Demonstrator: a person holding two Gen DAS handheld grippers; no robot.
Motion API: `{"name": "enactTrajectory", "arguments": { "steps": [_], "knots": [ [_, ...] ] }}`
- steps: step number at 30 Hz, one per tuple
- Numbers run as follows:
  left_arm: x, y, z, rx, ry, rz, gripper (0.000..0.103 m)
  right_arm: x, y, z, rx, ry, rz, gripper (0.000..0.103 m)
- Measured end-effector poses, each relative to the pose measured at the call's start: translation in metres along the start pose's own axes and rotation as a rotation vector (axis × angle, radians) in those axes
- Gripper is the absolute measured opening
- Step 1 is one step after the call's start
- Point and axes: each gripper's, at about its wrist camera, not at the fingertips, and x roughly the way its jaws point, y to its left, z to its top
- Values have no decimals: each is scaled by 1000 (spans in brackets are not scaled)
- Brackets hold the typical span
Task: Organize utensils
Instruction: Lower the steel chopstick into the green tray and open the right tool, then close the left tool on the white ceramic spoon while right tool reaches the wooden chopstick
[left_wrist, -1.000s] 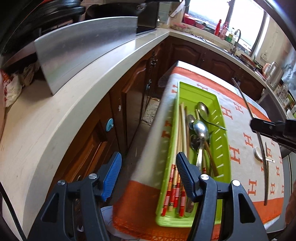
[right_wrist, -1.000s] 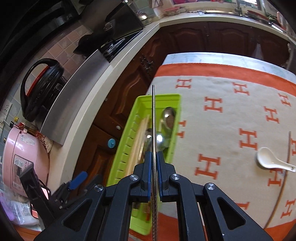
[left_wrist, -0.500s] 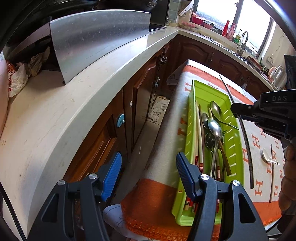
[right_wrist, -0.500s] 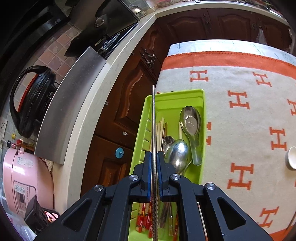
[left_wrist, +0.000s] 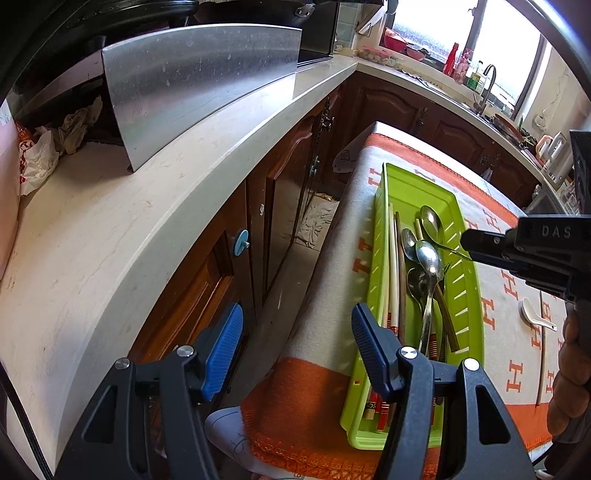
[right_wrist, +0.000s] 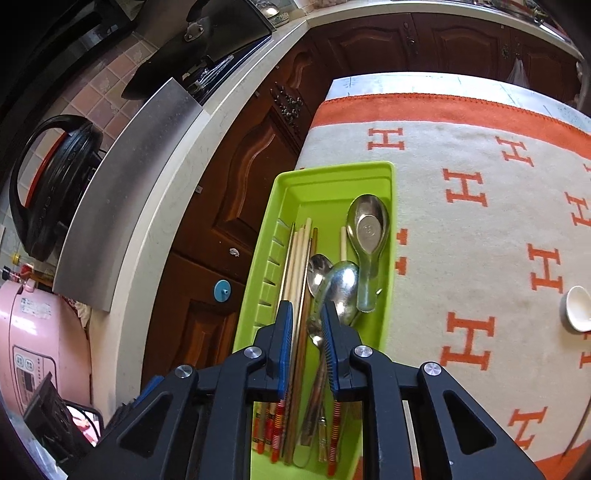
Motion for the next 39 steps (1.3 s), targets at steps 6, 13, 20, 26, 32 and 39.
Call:
{"name": "enactTrajectory", "arguments": {
  "steps": [6, 13, 20, 26, 32, 39],
  "knots": [
    [-7, -8, 0, 14, -12, 11, 60, -17, -9, -11, -29, -17, -17, 16],
    [-17, -23, 0, 38, -22, 28, 60, -38, -31, -28, -31, -31, -16, 16],
    [-25, -52, 0, 89, -26, 38, 60, -61, -73, -44, -33, -58, -29, 16],
    [-33, -99, -4, 174, -18, 1, 60, -93, -127, -59, -20, -106, -43, 19],
    [-33, -167, -14, 285, 11, -92, 60, -129, -196, -72, 44, -174, -82, 24],
    [-18, -250, -34, 441, 78, -183, 63, -153, -288, -92, 180, -200, -124, 26]
  ]
}}
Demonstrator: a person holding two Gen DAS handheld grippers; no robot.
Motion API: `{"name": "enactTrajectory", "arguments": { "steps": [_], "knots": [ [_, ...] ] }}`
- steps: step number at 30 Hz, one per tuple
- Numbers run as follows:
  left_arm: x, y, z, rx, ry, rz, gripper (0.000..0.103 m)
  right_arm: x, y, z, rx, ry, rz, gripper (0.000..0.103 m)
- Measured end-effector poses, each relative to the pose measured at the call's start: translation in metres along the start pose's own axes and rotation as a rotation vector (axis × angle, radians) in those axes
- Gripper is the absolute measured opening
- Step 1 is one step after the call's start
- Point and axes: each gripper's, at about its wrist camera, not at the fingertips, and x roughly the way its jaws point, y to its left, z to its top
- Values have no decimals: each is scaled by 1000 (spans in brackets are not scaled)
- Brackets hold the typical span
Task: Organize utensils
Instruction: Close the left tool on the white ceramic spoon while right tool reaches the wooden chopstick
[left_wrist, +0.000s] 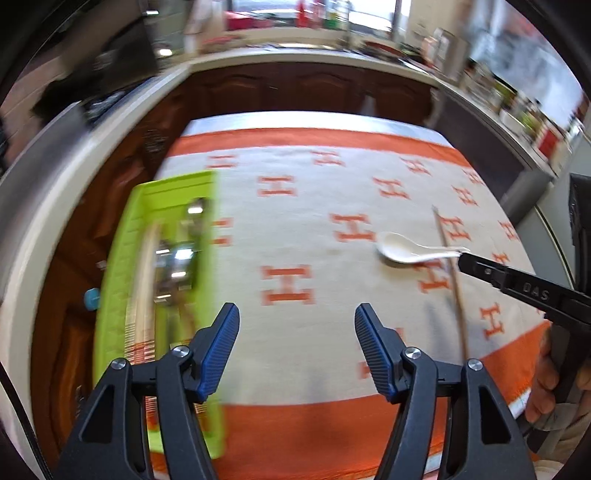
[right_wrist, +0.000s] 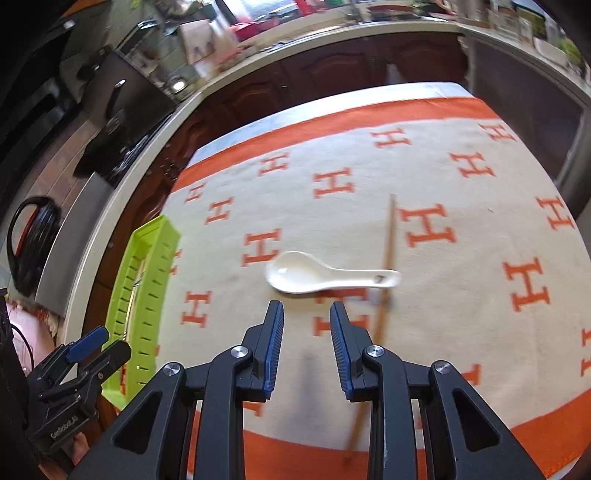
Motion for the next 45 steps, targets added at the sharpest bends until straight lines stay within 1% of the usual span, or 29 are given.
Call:
{"name": "enactTrajectory", "arguments": {
  "steps": [2, 4, 8, 12, 16, 17, 18, 21, 23, 28, 29, 31, 32, 33, 36, 41, 43, 45],
  "knots": [
    [11, -16, 6, 16, 21, -46, 63, 0, -21, -3, 29, 2, -8, 26],
    [25, -29, 14, 11, 37, -93, 63, 1, -38, -6, 52, 5, -12, 26],
    [60, -43, 28, -51, 53, -153, 63, 4, -58, -11, 81, 6, -6, 26],
    [95, -48, 31, -130, 74, -177, 63, 9, -70, -14, 95, 9, 3, 26],
    [116, -55, 30, -164, 80, -202, 62, 12, -78, -17, 96, 22, 10, 26],
    [121, -58, 29, -166, 80, -202, 62, 14, -81, -17, 96, 27, 10, 26],
    [120, -61, 29, -158, 53, -188, 62, 15, -83, -18, 98, 31, 9, 26],
    [123, -71, 31, -134, 31, -194, 62, 20, -91, -21, 109, 45, 14, 26],
    [125, -77, 33, -123, 17, -197, 62, 21, -94, -22, 112, 40, 29, 26],
    [129, -89, 38, -108, -22, -210, 59, 23, -91, -22, 88, 29, 28, 26],
    [129, -90, 39, -108, -28, -213, 57, 24, -91, -22, 83, 26, 27, 26],
    [131, -93, 40, -108, -37, -217, 42, 26, -89, -22, 79, 22, 29, 26],
    [133, -93, 41, -109, -40, -218, 38, 25, -90, -22, 76, 21, 31, 26],
    [134, -94, 42, -112, -43, -220, 30, 26, -89, -22, 72, 20, 31, 26],
    [137, -95, 43, -113, -46, -228, 18, 26, -89, -23, 68, 16, 32, 27],
    [139, -100, 43, -87, -48, -253, 10, 27, -88, -22, 63, 10, 27, 27],
    [139, -102, 44, -73, -38, -300, 5, 27, -88, -22, 61, 9, 26, 27],
    [136, -104, 45, -58, -38, -317, 3, 27, -87, -22, 59, 9, 23, 27]
  ]
}}
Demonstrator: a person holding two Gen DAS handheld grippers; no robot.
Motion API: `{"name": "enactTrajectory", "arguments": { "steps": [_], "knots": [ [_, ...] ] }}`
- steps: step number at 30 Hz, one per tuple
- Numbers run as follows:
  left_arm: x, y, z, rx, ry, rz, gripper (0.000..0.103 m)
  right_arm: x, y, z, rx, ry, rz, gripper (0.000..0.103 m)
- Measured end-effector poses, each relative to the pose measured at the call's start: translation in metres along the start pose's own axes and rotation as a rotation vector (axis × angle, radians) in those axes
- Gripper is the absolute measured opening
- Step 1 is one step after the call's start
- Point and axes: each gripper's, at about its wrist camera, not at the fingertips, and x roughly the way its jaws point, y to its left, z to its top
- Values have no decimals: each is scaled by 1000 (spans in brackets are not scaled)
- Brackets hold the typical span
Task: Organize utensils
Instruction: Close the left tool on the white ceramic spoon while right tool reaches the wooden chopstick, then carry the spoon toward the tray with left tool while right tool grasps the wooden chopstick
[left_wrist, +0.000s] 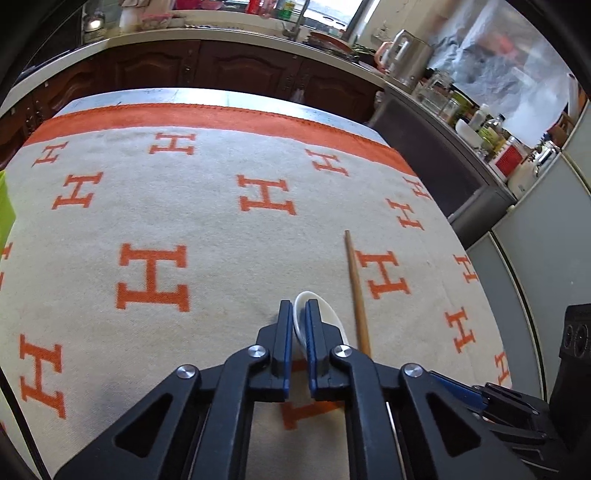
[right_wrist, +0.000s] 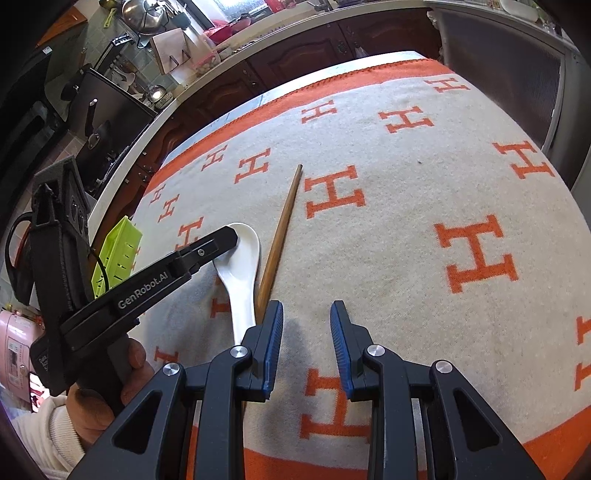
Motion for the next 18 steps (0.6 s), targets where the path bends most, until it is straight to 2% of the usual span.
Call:
{"name": "enactTrajectory", "arguments": {
  "steps": [9, 18],
  "knots": [
    [-23, 17, 3, -38, 1, -54, 2, -2, 4, -1, -5, 15, -3, 28],
    [-87, 48, 8, -68, -76, -63, 2, 5, 33, 2, -83, 26, -26, 28]
  ]
}}
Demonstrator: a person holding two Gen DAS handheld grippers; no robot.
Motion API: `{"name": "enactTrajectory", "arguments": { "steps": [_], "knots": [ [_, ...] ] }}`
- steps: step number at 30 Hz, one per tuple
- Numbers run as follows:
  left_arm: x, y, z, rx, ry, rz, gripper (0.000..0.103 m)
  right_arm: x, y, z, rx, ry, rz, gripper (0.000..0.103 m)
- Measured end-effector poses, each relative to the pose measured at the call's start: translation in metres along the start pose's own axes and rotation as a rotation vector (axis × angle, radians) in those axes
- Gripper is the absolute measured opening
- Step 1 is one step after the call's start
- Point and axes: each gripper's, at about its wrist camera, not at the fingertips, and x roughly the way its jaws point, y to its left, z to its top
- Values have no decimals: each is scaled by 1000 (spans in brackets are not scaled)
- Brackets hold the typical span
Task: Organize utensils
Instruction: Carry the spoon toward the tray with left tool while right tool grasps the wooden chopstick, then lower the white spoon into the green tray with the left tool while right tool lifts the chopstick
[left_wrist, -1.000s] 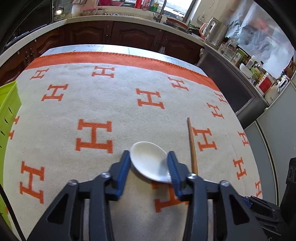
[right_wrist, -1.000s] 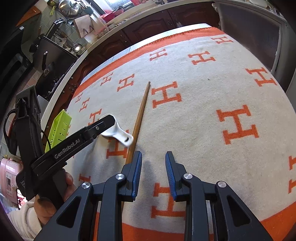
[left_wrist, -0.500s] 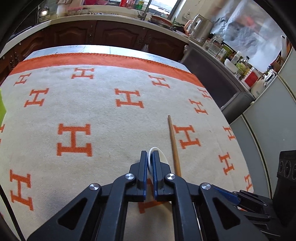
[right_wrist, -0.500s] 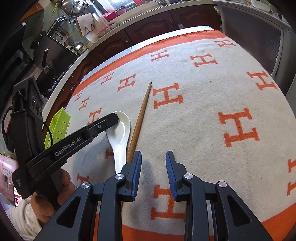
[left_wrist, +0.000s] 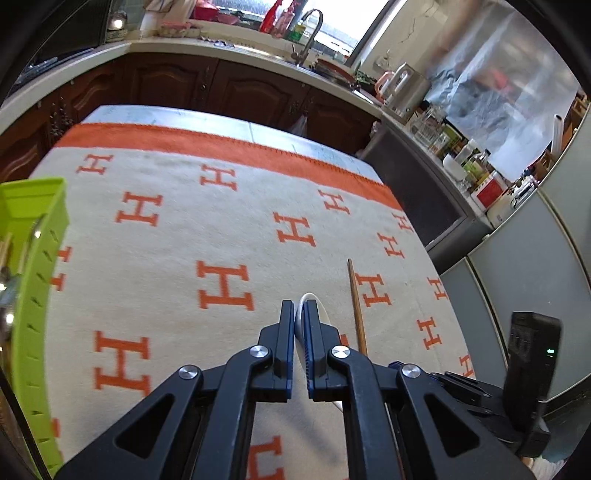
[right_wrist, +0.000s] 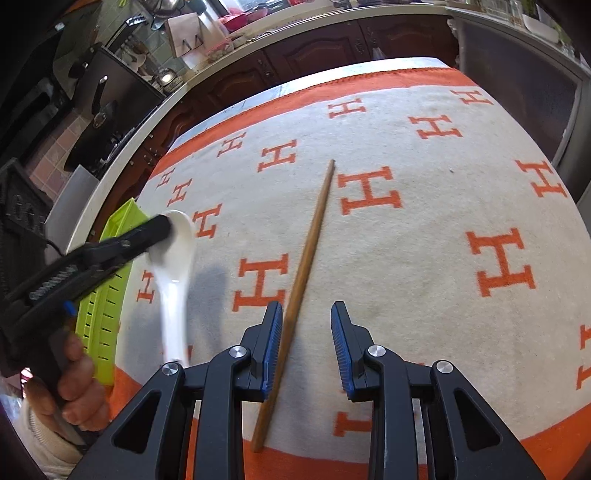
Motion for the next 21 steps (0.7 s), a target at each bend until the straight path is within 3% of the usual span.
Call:
{"name": "enactTrajectory", "arguments": {
  "steps": [6, 10, 13, 15, 21],
  "knots": [
    [-62, 20, 3, 9, -52, 63, 2, 16, 28, 1, -73, 14, -102, 28],
    [-104, 44, 2, 17, -88, 152, 2, 23, 46, -3, -132, -9, -212, 27],
    [-133, 72, 1, -3, -101, 224, 2, 29, 57, -3, -172, -20, -304, 14],
    [-151, 91, 1, -9, -110, 281, 2, 30, 58, -2, -160, -23, -318, 7],
    [-183, 133, -1, -1, -111, 403, 2, 28, 64, -1, -104, -7, -272, 6]
  ]
}}
